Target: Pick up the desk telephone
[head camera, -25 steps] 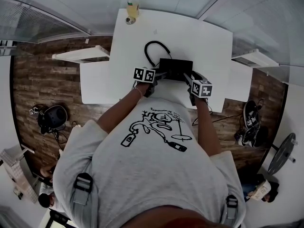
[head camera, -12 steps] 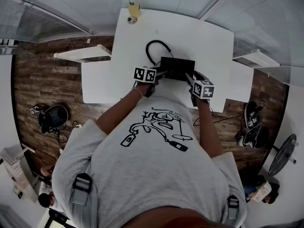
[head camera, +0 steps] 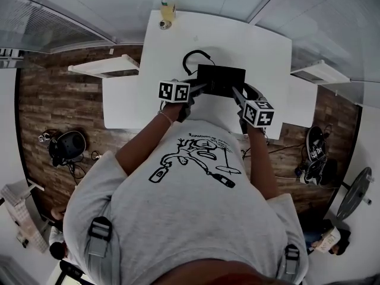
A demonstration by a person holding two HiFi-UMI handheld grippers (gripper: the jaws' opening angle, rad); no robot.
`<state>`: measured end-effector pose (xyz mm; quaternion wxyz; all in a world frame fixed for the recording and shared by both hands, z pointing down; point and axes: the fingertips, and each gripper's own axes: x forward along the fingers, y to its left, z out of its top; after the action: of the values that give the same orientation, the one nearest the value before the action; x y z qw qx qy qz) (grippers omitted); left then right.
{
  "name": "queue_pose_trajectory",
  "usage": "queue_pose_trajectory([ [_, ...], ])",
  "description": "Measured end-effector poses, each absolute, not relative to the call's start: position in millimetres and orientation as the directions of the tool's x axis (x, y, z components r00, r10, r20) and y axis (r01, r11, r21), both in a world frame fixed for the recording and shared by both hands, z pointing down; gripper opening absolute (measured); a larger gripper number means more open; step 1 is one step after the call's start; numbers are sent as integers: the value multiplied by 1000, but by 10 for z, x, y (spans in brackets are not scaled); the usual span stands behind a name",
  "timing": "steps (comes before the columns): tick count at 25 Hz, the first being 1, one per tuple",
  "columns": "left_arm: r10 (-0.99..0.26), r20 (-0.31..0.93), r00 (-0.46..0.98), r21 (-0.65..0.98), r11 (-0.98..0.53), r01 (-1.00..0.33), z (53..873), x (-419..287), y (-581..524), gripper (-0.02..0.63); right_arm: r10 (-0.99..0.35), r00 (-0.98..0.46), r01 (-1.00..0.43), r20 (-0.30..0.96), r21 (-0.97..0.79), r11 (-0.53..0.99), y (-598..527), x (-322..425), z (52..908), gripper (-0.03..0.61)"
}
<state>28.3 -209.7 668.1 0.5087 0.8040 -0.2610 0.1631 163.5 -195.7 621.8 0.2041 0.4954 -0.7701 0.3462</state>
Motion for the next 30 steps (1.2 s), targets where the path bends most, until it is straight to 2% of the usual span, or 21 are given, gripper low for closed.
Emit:
queue_pose_trajectory([
  [21, -473, 405, 782, 631, -474, -614, 4753, 3, -2227, 219, -768, -474, -875, 431, -333, 353, -2061, 1442, 4434, 204],
  [30, -513, 372, 773, 578, -524, -626, 4337, -35, -2196, 218, -789, -475, -872, 390, -327, 364, -1988, 1420, 4088, 204],
])
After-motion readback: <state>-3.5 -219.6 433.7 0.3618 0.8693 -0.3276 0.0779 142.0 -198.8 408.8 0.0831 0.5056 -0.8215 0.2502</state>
